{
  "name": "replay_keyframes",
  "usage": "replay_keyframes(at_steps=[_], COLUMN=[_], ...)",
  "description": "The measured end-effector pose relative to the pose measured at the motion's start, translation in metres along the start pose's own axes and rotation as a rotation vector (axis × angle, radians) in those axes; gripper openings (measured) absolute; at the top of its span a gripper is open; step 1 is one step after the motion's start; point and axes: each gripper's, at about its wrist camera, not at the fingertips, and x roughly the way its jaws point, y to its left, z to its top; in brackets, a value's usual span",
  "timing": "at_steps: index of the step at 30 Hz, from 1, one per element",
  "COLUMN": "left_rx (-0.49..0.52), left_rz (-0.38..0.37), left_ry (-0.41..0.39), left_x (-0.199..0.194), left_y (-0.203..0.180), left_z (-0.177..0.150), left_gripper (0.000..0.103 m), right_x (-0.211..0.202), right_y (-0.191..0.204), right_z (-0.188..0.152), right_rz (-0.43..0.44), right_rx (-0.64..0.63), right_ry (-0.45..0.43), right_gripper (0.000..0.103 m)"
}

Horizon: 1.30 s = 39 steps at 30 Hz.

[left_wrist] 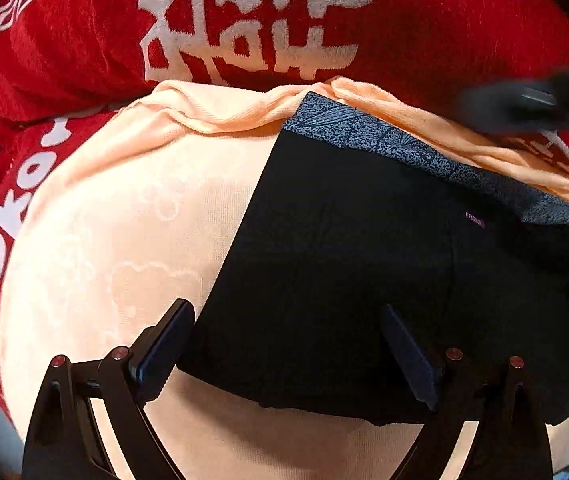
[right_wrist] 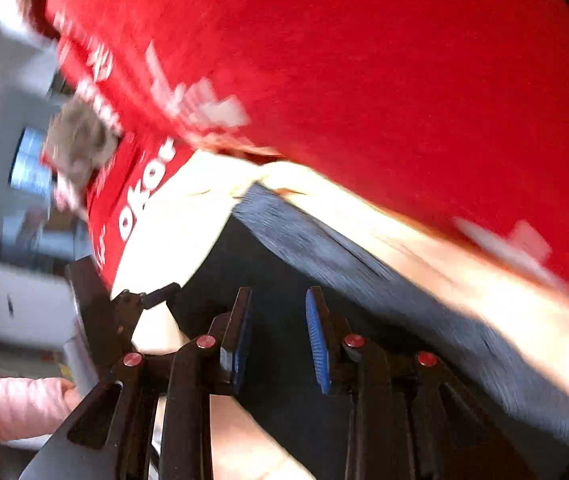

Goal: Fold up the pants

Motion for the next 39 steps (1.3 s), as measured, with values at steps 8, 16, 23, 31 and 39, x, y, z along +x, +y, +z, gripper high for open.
replay_keyframes(at_steps=[8,16,23,31,39], left_rx=[-0.038,-0.053,-0.071,-0.102,-0.113], left_rz=[-0.057,-0.075,-0.068,-0.085,-0.093], left_ry=[-0.041,-0.046,-0.034,-0.015,0.027], left_x=[0.001,0.002,0.003,-0.001,-0.019], left_y=[0.008,0.013,0.019,0.025,0.034], left_z=[-0.01,-0.012,-0.013,-0.013,-0.014], left_gripper=[0.095,0.095,0.095,0.095,0.095], right_x=[0.086,0.107,0.102,0.079,0.025], right_y=[0.03,0.027,0.066,0.106,0.066], right_z=[0.056,0.065,0.07,0.063,0.018], right_rz=[-0.108,-0.129,-0.196,-0.336,-0.315], right_rx=[-0.174,-0.21,-0.338,-0.399,-0.06], right_ry=[0.101,0.145,0.113,-0.016,-0.008], right_gripper=[0.03,0.036,0.008,0.014,0.044])
